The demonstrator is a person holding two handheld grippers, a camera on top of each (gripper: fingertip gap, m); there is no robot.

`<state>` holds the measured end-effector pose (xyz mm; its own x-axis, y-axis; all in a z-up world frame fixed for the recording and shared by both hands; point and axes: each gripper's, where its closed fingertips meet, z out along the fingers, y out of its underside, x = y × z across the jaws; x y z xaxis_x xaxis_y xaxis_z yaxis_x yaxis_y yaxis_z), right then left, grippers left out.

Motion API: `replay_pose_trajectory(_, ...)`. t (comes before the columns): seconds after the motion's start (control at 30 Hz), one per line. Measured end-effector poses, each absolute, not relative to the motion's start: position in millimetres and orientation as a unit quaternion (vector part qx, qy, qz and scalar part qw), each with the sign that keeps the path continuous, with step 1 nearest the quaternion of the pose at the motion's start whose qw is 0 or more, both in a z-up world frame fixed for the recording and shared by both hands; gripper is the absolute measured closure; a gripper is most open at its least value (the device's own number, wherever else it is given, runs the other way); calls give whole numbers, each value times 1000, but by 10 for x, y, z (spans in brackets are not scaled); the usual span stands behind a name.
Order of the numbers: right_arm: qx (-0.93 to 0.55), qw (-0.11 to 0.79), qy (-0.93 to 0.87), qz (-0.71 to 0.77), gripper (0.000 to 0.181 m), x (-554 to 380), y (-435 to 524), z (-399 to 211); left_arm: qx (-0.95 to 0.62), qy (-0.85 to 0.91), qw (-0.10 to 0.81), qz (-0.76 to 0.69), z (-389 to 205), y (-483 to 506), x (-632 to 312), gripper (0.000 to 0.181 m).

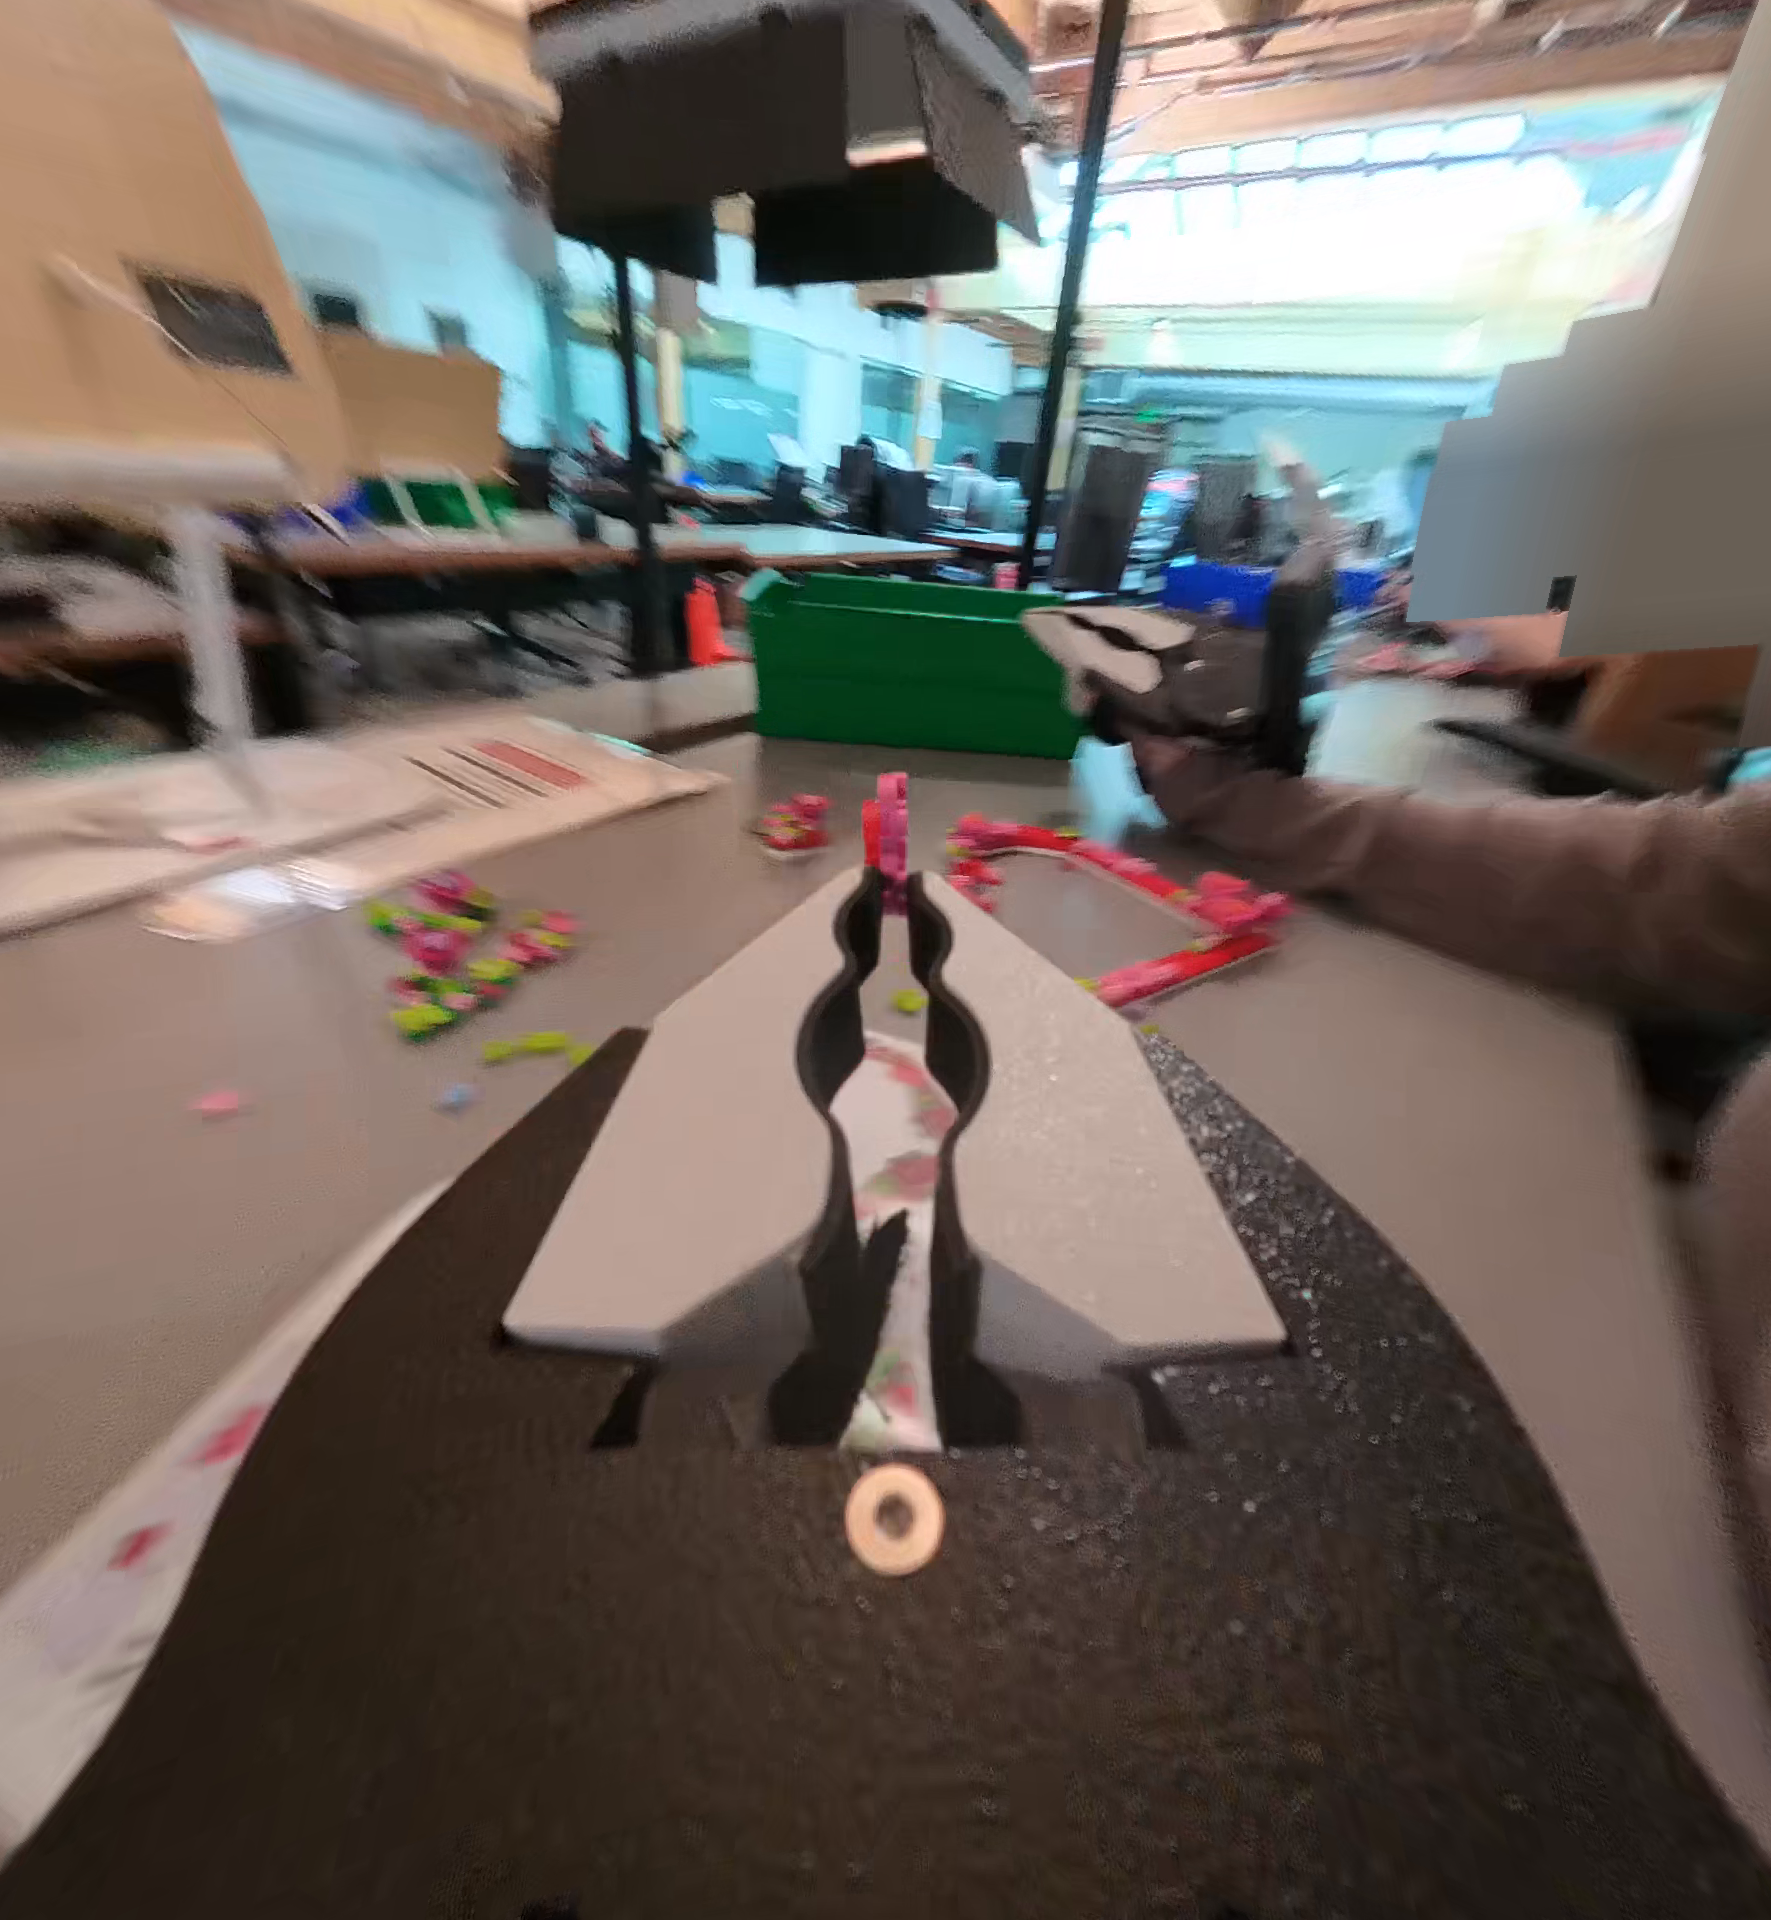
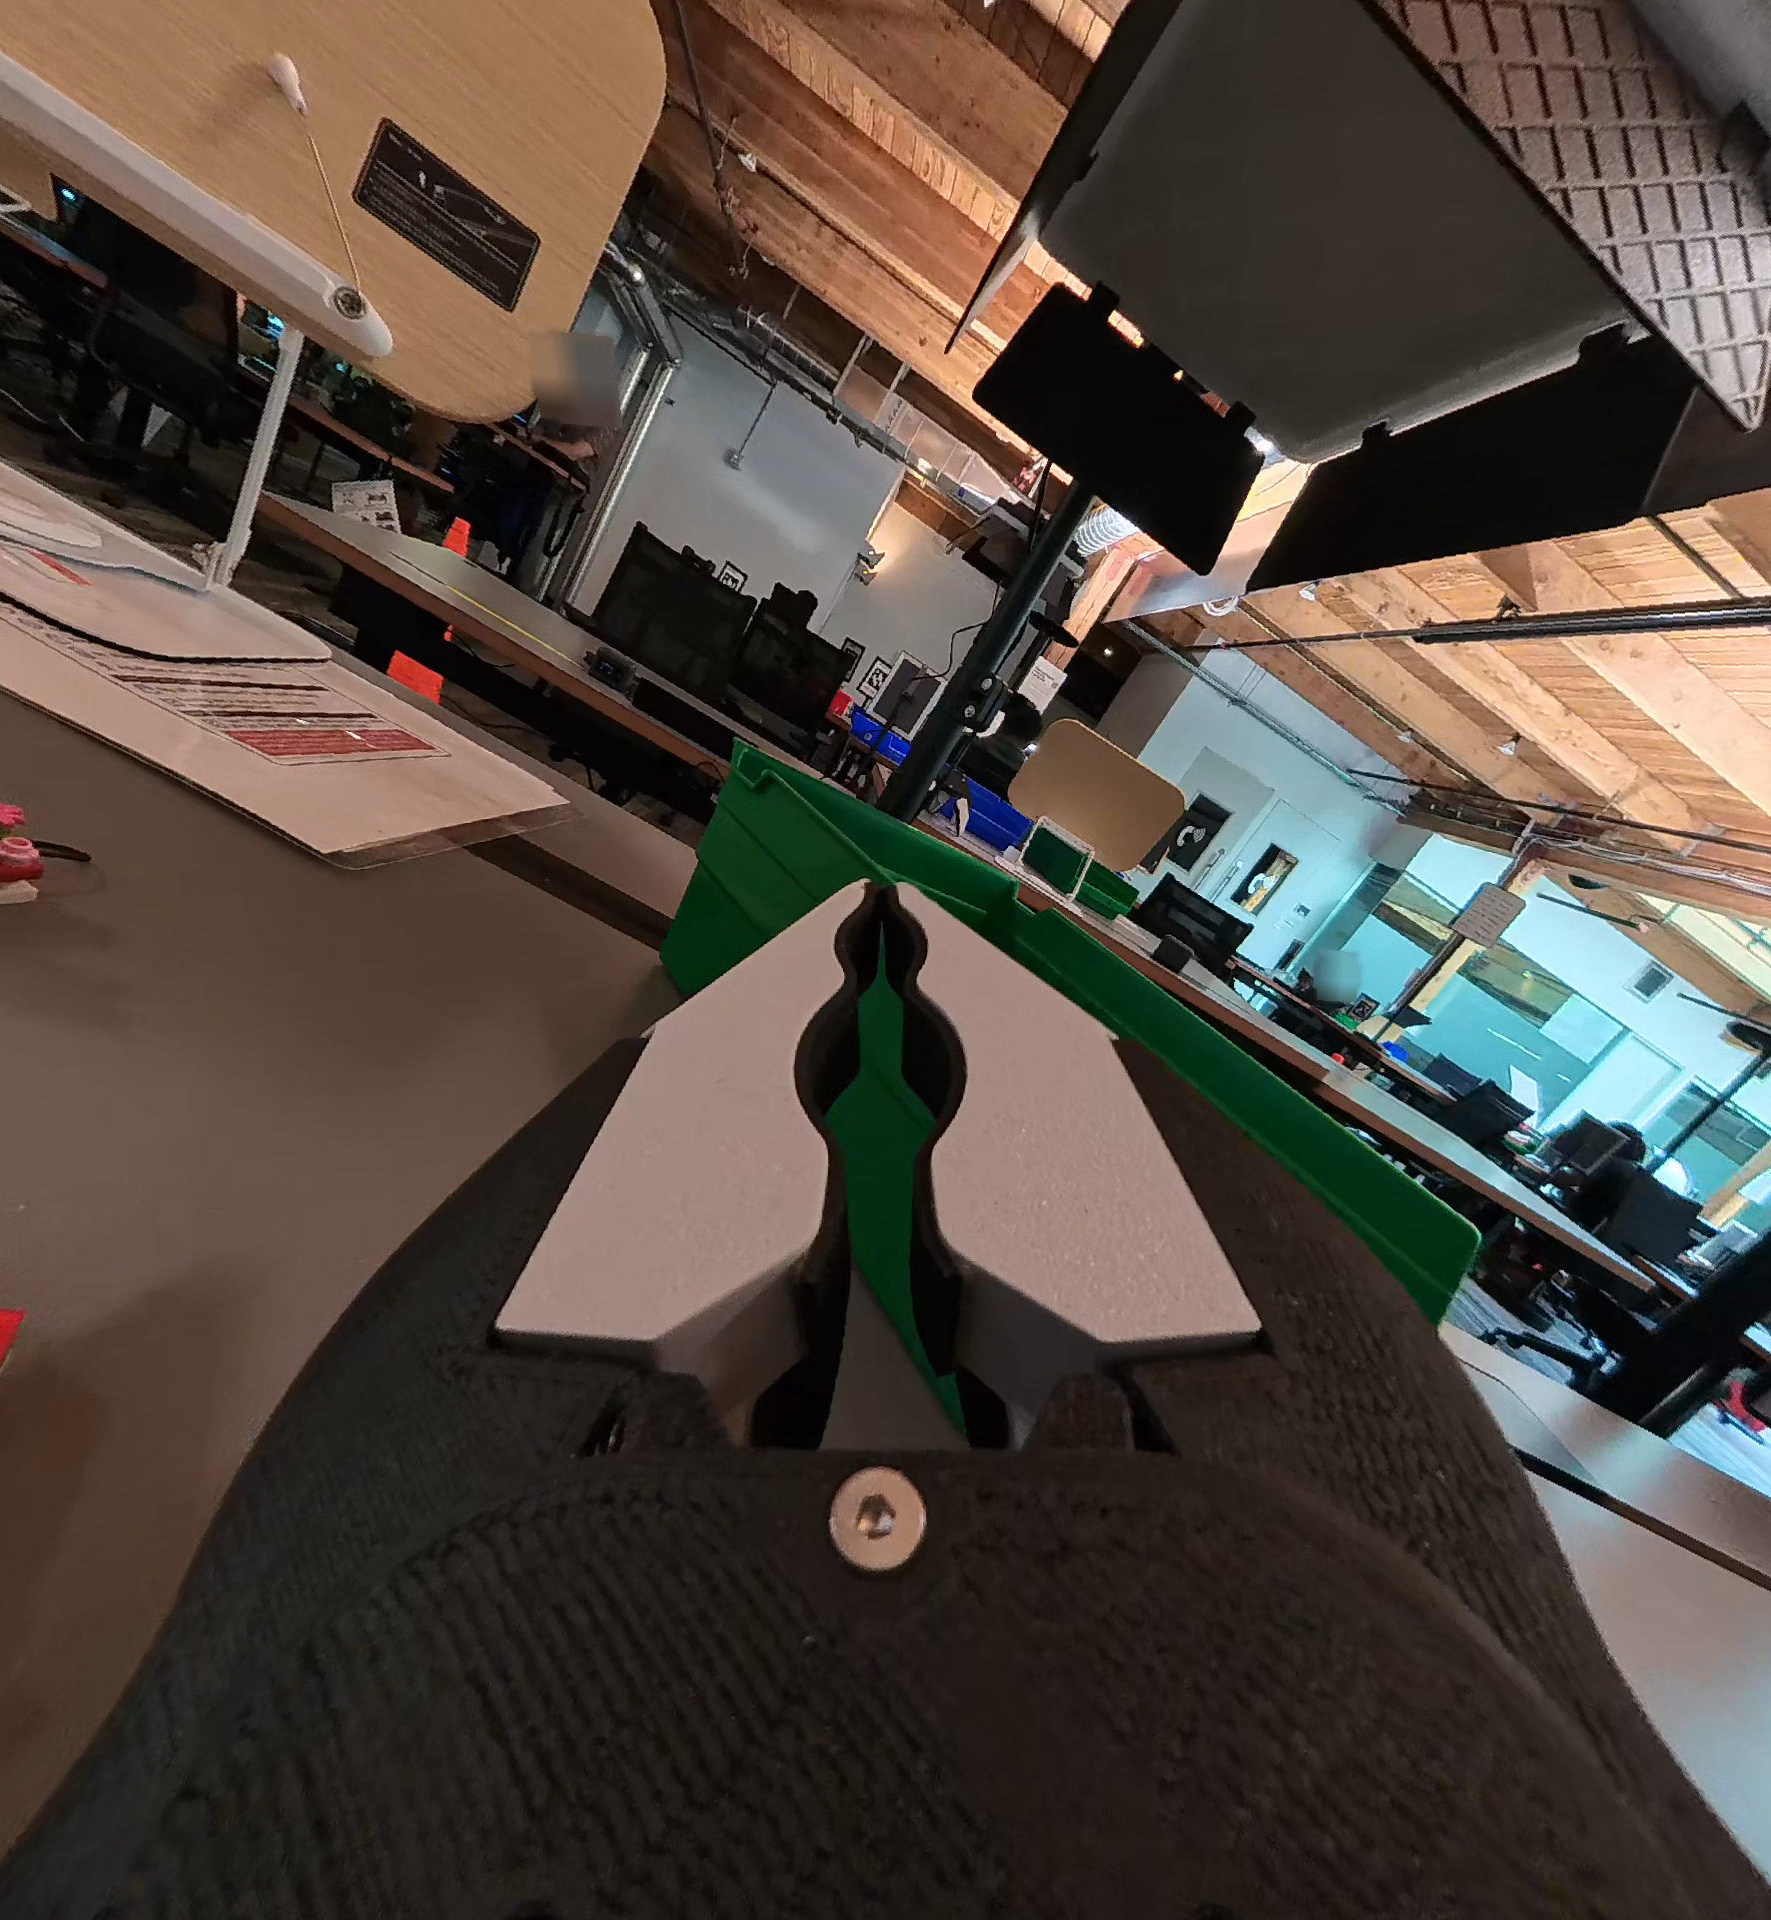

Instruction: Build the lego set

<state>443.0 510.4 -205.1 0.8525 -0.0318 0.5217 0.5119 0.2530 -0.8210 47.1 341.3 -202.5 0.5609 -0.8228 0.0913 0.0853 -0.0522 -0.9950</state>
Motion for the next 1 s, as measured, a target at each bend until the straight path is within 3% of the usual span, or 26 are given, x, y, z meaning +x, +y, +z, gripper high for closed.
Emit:
replay_pose_trajectory(0.27,-530,786,-268,-175,168,4084,4826,-1725,-620,206,429,-624,-1767,3217,883,179)
replay_pose_trajectory(0.4,-430,776,-459,-42,154,2913,4015,-1448,-628,211,406,-629,-1727,3135,1071,179)
replay_pose_trajectory(0.53,-429,672,-595,94,132,1943,3110,-1593,-659,273,403,-574,-1815,2989,1339,179)
replay_pose_trajectory(0.77,-425,608,-671,21,136,1633,2700,-1850,-660,307,369,-578,-1868,2679,1661,179)
replay_pose_trajectory(0.87,-412,615,-672,-6,153,1647,2644,-1878,-663,309,361,-578,-1899,2599,1692,179)
replay_pose_trajectory(1.0,-402,619,-674,-39,153,1670,2603,-1888,-665,312,360,-575,-1907,2544,1718,179)
